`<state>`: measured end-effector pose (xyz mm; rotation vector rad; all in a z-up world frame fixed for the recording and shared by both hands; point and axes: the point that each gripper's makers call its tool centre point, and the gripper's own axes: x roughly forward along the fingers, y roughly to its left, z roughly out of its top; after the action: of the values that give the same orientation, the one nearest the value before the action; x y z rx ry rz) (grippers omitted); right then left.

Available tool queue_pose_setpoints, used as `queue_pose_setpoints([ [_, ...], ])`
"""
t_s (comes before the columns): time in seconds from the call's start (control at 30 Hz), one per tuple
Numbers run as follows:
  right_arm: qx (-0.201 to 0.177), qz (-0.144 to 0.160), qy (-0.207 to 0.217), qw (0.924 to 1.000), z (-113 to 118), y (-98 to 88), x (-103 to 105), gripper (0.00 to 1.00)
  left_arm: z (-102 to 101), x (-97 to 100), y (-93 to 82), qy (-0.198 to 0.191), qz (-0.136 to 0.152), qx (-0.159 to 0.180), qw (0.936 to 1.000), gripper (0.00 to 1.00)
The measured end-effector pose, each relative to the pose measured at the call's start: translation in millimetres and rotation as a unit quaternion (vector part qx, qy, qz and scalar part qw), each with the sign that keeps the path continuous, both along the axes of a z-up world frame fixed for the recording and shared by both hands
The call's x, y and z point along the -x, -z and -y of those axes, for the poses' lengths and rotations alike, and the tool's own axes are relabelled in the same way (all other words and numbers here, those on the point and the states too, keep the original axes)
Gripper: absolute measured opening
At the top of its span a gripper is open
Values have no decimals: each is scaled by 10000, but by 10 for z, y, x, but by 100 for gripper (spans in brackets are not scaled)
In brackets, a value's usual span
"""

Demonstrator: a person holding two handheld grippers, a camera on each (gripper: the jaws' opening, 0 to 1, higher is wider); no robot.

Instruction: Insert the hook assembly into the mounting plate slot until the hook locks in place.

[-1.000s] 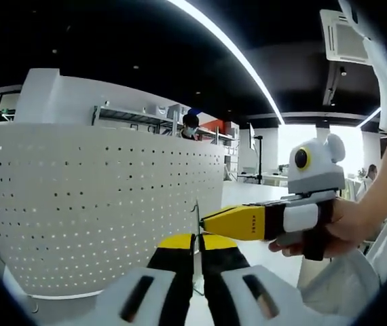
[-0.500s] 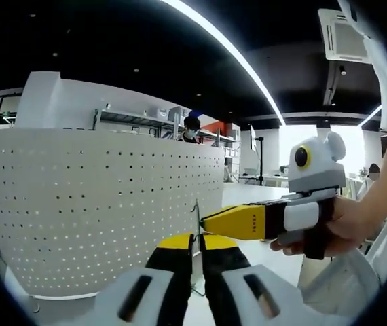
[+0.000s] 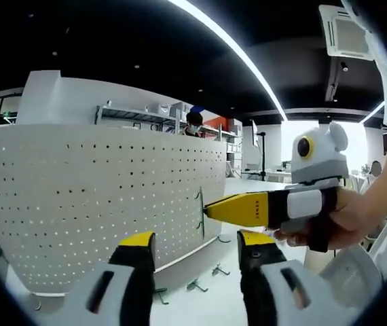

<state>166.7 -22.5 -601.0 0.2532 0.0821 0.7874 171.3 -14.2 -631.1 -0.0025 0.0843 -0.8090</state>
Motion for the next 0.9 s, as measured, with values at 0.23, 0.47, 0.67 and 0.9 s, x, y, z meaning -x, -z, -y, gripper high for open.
queue_pose_setpoints([
  [0.23,-3,-17,1,10000,0,0,-7,0,-73,-49,83,-209,-78,13,9997,83],
  [0.47,12,-49,3,10000,-12,14,-5,0,-127,-61,139,-330,-112,-15,9994,91],
  [0.67,233,41,142,9996,-24,-24,-67,0,-161,-54,148,-352,-105,-44,9993,89],
  [0.9,519,132,516,9972,25,-113,-256,1,-255,-34,188,-437,-118,-55,9990,88],
])
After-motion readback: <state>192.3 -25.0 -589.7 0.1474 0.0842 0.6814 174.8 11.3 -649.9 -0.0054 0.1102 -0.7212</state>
